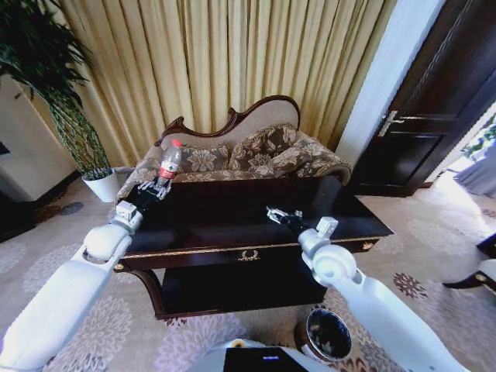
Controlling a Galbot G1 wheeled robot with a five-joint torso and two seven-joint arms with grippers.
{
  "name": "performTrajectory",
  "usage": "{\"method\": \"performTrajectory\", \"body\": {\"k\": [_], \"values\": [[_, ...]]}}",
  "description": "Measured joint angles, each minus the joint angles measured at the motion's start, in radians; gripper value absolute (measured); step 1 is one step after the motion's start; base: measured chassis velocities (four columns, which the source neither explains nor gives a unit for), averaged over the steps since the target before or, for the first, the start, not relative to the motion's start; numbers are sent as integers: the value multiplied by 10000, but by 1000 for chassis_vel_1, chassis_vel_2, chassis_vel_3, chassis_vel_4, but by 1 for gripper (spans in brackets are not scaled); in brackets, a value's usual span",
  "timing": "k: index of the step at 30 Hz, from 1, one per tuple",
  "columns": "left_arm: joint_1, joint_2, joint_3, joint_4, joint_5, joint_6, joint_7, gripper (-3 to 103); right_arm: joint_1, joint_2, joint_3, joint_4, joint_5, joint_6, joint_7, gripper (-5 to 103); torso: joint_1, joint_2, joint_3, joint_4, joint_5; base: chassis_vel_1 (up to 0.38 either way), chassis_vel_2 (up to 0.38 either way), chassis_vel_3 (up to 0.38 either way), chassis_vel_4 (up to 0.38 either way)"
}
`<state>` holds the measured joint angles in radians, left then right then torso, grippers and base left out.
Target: Move to the front of the table and place the trash on the table into the trash bin.
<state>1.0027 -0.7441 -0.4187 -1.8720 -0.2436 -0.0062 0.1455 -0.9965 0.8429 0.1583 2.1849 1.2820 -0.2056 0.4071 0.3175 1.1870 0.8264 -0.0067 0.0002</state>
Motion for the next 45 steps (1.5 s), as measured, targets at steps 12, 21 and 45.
{"method": "performTrajectory", "body": {"k": [12,21,45], "values": [[-839,351,1407,-437,196,-453,402,28,316,-114,-124,143,248,-3,-1327,100,0,0,0,-3,2,0,0,0,0],[-2436,106,3619,-369,36,229,-100,28,384,-79,55,-105,31,-2,-1602,100,0,0,2,-3,2,0,0,0,0],[-4404,-393,7075,-1001,-902,1348,-1441,28,879,206,31,-515,-153,0,-1621,100,0,1,1,-1,2,0,0,0,0]]}}
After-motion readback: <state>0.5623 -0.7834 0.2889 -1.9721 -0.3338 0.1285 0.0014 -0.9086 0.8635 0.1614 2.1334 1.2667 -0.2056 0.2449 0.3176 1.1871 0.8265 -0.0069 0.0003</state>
